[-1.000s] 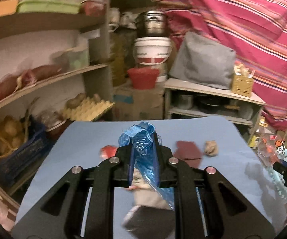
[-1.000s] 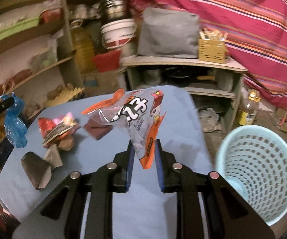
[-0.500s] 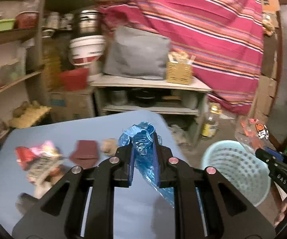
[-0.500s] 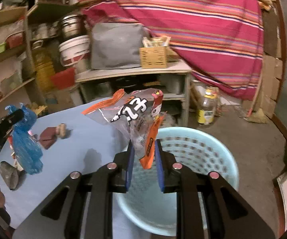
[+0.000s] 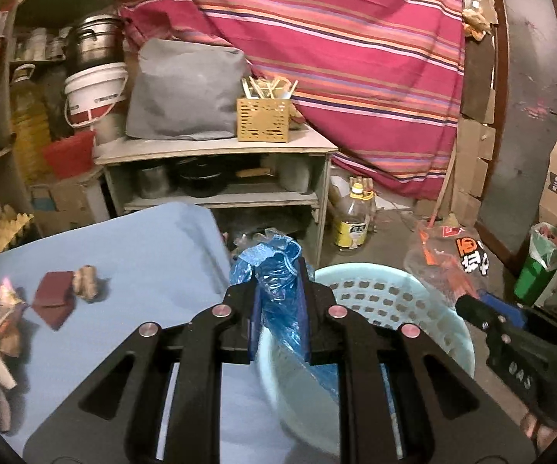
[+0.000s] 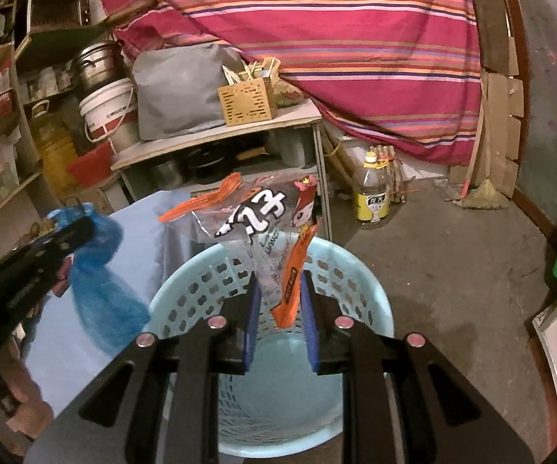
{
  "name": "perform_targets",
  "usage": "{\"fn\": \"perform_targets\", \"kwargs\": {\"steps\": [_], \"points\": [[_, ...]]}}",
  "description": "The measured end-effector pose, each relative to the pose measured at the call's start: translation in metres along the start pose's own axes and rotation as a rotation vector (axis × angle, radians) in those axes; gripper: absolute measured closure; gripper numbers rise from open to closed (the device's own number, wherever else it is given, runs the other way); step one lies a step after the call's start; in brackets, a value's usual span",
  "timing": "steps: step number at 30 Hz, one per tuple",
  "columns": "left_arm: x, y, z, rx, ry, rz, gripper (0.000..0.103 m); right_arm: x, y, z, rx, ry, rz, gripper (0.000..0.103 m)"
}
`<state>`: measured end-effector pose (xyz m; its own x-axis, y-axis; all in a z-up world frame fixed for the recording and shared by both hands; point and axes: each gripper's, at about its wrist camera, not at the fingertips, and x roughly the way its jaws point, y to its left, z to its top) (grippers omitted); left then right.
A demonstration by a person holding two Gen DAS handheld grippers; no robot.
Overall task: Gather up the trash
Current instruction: 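Carry both items over the blue basket and open both tools to drop them, then move both tools back over the table toward the black ribbed sleeve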
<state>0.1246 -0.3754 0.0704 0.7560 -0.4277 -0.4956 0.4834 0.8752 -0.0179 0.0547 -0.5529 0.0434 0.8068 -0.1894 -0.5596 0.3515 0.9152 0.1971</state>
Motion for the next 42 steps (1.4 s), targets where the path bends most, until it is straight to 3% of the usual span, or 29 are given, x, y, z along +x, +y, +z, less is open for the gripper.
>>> {"fn": "perform_targets", "kwargs": {"steps": [6,9,11,15,17,25,31,32,33,34,35,36,38,40,42], "points": [[0.037,-0.017,0.003,0.009,0.053,-0.019,0.085,0.01,-0.004,-0.004,0.017,0.024,-0.014,0.083],[0.047,-0.022,0.003,0.013,0.069,-0.031,0.067,0.015,-0.012,-0.006,0.041,0.039,-0.023,0.083],[0.055,-0.026,0.003,0.02,0.083,-0.036,0.041,0.019,-0.019,-0.008,0.067,0.051,-0.023,0.082],[0.062,-0.032,-0.001,0.045,0.093,-0.03,0.032,0.025,-0.026,-0.012,0.085,0.071,-0.031,0.082],[0.059,-0.031,-0.003,0.052,0.09,-0.031,0.019,0.025,-0.026,-0.012,0.087,0.072,-0.031,0.082],[0.015,-0.008,-0.005,0.102,0.008,0.024,0.005,0.029,-0.007,-0.014,0.05,0.071,-0.009,0.082],[-0.021,0.021,-0.006,0.117,-0.058,0.106,0.005,0.034,0.014,-0.017,-0.001,0.067,-0.027,0.079],[-0.026,0.026,-0.008,0.12,-0.069,0.126,0.005,0.035,0.017,-0.018,-0.008,0.069,-0.034,0.077],[-0.031,0.03,-0.008,0.12,-0.073,0.136,0.005,0.034,0.019,-0.018,-0.007,0.066,-0.039,0.065],[-0.034,0.035,-0.009,0.121,-0.071,0.14,0.005,0.033,0.019,-0.019,-0.003,0.063,-0.044,0.046],[-0.038,0.04,-0.011,0.118,-0.07,0.14,0.005,0.031,0.02,-0.019,0.003,0.05,-0.051,0.039],[-0.043,0.047,-0.013,0.113,-0.074,0.144,0.005,0.028,0.022,-0.019,0.007,0.037,-0.06,0.033],[-0.05,0.058,-0.016,0.104,-0.082,0.161,0.005,0.025,0.024,-0.018,0.01,0.029,-0.064,0.033],[-0.059,0.069,-0.02,0.091,-0.088,0.171,0.005,0.022,0.026,-0.018,0.025,0.026,-0.066,0.02],[-0.069,0.082,-0.024,0.074,-0.096,0.189,0.005,0.021,0.03,-0.018,0.032,0.023,-0.063,0.018]]}}
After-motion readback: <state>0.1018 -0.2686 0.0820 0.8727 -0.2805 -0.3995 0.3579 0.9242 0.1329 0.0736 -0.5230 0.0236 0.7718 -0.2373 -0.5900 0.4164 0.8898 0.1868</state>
